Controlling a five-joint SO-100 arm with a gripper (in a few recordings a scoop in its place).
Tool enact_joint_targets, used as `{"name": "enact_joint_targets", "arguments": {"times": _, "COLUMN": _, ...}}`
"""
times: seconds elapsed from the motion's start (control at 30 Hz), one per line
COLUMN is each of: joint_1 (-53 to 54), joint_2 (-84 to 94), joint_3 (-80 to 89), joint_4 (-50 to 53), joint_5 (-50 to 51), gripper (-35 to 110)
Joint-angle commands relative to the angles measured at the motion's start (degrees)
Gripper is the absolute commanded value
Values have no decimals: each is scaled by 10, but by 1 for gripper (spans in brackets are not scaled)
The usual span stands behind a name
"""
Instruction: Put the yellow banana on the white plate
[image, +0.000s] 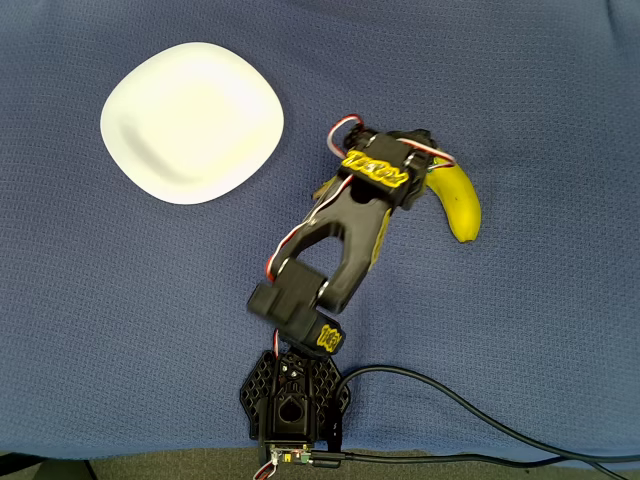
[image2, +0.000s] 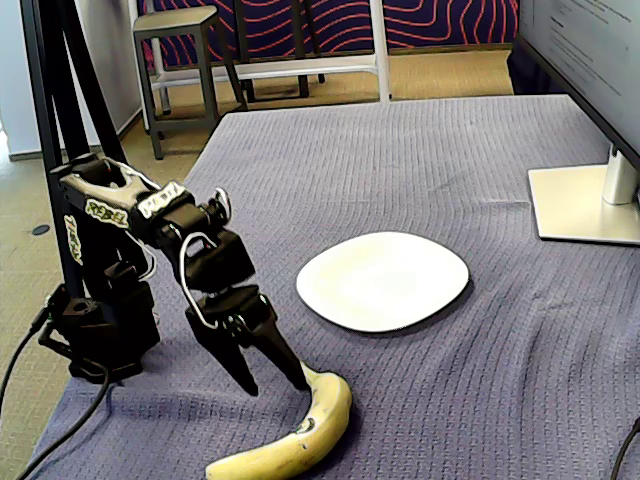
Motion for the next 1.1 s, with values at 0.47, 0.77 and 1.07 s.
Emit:
{"name": "enact_joint_targets", "arguments": {"times": 0.47, "joint_1": 16, "joint_2": -153, "joint_3": -195, "joint_4": -4, "joint_5": -34, "gripper": 26}}
{"name": "enact_joint_targets", "arguments": {"times": 0.77, "joint_1": 9, "joint_2": -198, "joint_3": -226, "joint_4": 4, "joint_5": 22, "gripper": 27}}
{"name": "enact_joint_targets", "arguments": {"times": 1.07, "joint_1": 11, "joint_2": -218, "joint_3": -204, "joint_4": 22, "joint_5": 52, "gripper": 27}}
